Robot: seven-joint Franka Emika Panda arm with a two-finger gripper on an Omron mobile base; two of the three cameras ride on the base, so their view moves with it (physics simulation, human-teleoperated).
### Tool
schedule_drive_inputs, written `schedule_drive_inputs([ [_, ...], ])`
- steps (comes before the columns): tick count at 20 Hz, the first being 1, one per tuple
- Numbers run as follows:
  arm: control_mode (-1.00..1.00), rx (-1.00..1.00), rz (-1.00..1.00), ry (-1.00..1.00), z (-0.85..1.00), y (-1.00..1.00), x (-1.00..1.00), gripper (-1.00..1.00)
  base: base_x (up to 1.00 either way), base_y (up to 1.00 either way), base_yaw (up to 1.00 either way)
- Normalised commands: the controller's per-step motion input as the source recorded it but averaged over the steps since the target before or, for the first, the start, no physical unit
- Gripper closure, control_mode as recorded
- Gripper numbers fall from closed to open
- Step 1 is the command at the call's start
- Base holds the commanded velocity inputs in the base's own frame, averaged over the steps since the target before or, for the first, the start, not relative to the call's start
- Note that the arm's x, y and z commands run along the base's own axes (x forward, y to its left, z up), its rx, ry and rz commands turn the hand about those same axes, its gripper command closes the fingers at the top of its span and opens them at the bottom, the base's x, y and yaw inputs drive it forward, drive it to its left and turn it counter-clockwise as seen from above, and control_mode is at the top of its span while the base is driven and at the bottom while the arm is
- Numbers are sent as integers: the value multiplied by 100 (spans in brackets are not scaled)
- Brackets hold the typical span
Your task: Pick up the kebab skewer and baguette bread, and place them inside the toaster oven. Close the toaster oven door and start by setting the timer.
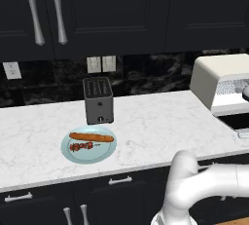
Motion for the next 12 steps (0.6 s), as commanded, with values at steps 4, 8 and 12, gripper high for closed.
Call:
schedule_drive_inputs([
  [4,-100,0,0,-12,-4,0,32,-100,0,0,0],
  [8,-100,0,0,0,-4,-3,29,-100,0,0,0],
  [12,-100,0,0,0,-21,-16,26,-100,0,0,0],
])
